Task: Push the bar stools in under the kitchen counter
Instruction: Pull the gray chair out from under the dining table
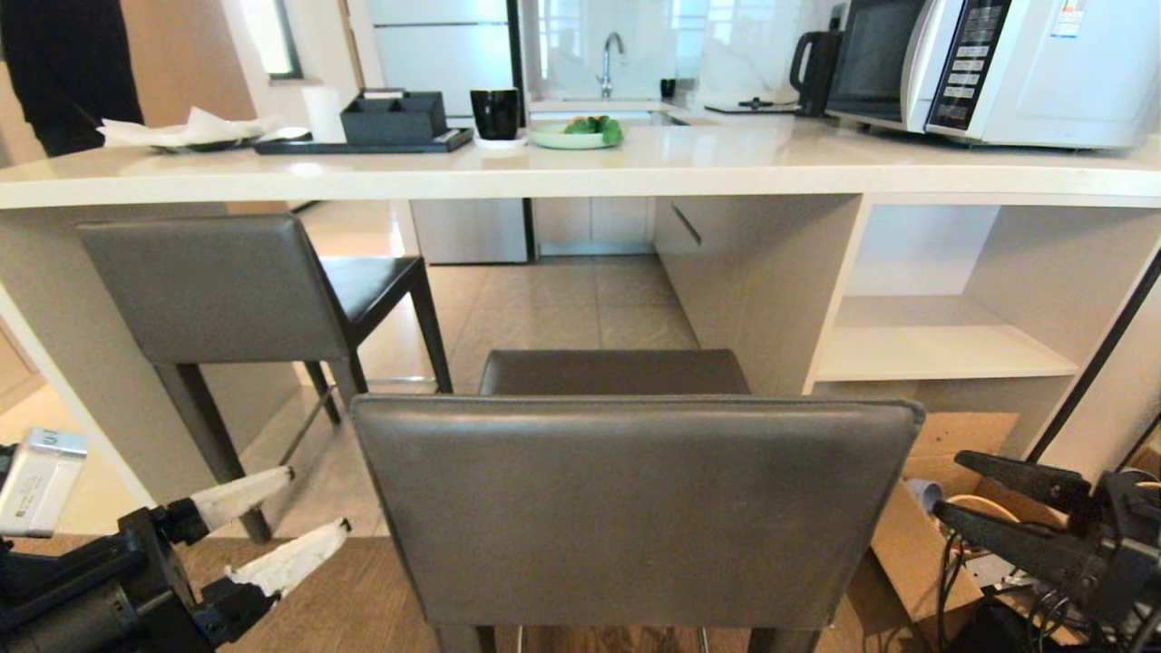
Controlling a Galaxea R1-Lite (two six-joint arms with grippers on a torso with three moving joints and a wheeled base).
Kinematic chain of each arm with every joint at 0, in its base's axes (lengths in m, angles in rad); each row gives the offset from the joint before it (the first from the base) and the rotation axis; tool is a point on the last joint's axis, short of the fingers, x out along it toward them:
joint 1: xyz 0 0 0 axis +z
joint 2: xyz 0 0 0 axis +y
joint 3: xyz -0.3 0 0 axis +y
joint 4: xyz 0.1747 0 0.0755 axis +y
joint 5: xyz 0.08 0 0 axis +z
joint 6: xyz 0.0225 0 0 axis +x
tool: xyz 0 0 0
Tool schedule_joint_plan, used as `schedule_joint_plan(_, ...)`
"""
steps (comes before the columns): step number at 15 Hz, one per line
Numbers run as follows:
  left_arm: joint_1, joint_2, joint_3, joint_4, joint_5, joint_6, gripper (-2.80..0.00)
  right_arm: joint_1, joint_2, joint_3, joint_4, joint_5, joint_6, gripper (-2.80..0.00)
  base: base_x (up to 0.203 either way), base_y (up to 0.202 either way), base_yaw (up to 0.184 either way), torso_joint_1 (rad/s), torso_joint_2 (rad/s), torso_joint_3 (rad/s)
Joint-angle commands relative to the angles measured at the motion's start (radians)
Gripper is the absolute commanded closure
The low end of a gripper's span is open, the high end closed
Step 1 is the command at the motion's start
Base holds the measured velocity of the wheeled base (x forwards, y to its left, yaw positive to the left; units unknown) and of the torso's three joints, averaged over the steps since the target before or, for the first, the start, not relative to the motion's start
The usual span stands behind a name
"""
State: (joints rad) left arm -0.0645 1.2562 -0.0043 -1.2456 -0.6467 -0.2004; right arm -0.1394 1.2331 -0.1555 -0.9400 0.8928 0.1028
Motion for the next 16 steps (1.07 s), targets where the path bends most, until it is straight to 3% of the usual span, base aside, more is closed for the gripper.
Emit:
schedule_joint_plan(1,0.015,-0.124,0.004,0.004,0.037,-0.01,-2.8,-0.037,-0.163,0.019,-0.005,0.002,0.111,-2.8,0.0,0.0,0.0,0.0,0.0,0.0)
schedule_joint_plan(2,0.027,-0.15,0.001,0.016,0.121,-0.012,-2.8,-0.063,-0.214,0.017,-0.004,-0.009,0.169,-2.8,0.0,0.0,0.0,0.0,0.0,0.0)
schedule_joint_plan(4,0.036,-0.168,-0.005,0.035,0.279,-0.009,-2.8,-0.123,-0.242,0.013,-0.004,-0.088,0.177,-2.8,0.0,0.0,0.0,0.0,0.0,0.0)
schedule_joint_plan(5,0.038,-0.185,-0.007,0.052,0.371,-0.003,-2.8,-0.151,-0.236,0.012,-0.003,-0.164,0.145,-2.8,0.0,0.0,0.0,0.0,0.0,0.0)
schedule_joint_plan(7,0.04,-0.247,-0.019,0.145,0.493,0.021,-2.8,-0.17,-0.23,-0.003,0.017,-0.343,0.1,-2.8,0.0,0.0,0.0,0.0,0.0,0.0)
schedule_joint_plan(10,0.1,-0.337,-0.105,0.449,0.672,0.122,-2.8,-0.175,-0.255,-0.082,0.294,-0.626,0.028,-2.8,0.0,0.0,0.0,0.0,0.0,0.0)
schedule_joint_plan(11,0.106,-0.388,-0.141,0.527,0.691,0.135,-2.8,-0.175,-0.285,-0.105,0.37,-0.693,0.0,-2.8,0.0,0.0,0.0,0.0,0.0,0.0)
schedule_joint_plan(13,0.11,-0.49,-0.177,0.675,0.703,0.146,-2.8,-0.174,-0.354,-0.113,0.399,-0.709,-0.029,-2.8,0.0,0.0,0.0,0.0,0.0,0.0)
schedule_joint_plan(15,0.102,-0.604,-0.174,0.774,0.687,0.148,-2.8,-0.167,-0.437,-0.109,0.405,-0.67,-0.041,-2.8,0.0,0.0,0.0,0.0,0.0,0.0)
schedule_joint_plan(16,0.1,-0.659,-0.177,0.819,0.672,0.148,-2.8,-0.165,-0.48,-0.11,0.416,-0.61,-0.037,-2.8,0.0,0.0,0.0,0.0,0.0,0.0)
